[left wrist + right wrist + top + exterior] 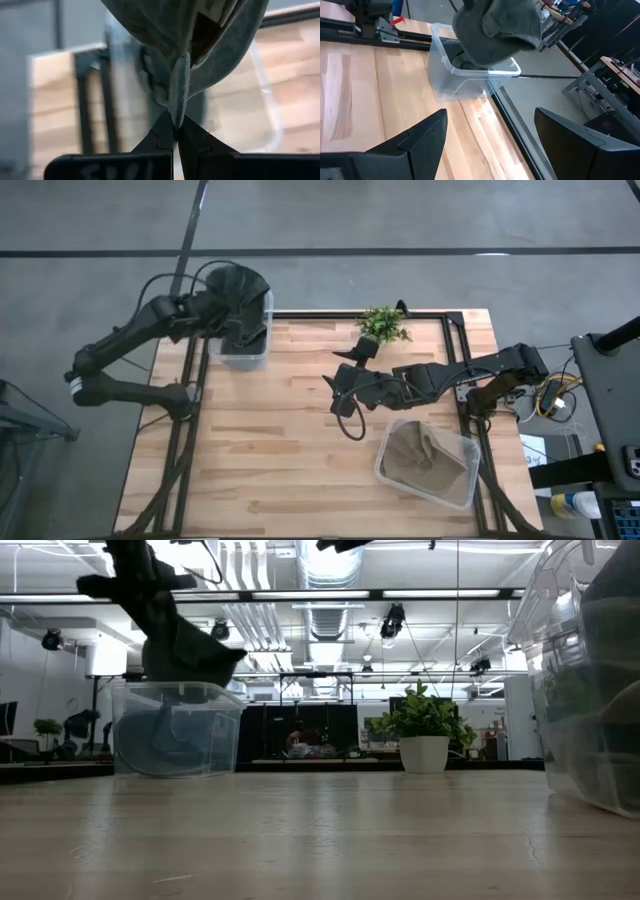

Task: Pick & Place hat
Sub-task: Put the black cap into the top transparent bin, then return to Home Position

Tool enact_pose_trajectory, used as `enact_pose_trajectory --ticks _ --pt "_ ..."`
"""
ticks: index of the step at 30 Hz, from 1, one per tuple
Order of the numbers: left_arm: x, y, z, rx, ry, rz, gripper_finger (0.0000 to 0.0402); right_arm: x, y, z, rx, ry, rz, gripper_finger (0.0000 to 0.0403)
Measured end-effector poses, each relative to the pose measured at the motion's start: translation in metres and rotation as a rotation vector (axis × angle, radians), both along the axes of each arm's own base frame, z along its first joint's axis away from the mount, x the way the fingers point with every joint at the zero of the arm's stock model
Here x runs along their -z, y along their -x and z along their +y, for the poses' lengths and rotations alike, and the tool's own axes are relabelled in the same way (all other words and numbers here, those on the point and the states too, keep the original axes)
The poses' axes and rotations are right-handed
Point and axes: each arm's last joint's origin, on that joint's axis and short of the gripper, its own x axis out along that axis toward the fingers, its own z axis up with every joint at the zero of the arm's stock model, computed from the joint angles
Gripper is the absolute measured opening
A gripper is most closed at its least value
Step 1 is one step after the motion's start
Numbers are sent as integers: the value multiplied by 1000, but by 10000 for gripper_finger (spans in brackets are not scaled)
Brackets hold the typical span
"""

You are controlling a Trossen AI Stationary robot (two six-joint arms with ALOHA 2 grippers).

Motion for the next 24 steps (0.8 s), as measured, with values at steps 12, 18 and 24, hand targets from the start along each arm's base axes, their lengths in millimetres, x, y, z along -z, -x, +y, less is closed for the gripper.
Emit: enact_pose_trajectory --ticks 12,18,24 --pt "37 -33 36 65 242 155 20 2 0 0 0 1 5 295" --pt "50 -44 42 72 307 194 71 2 0 0 1 -1 3 295" --pt "57 -39 41 24 320 338 104 2 0 0 7 -12 -5 295"
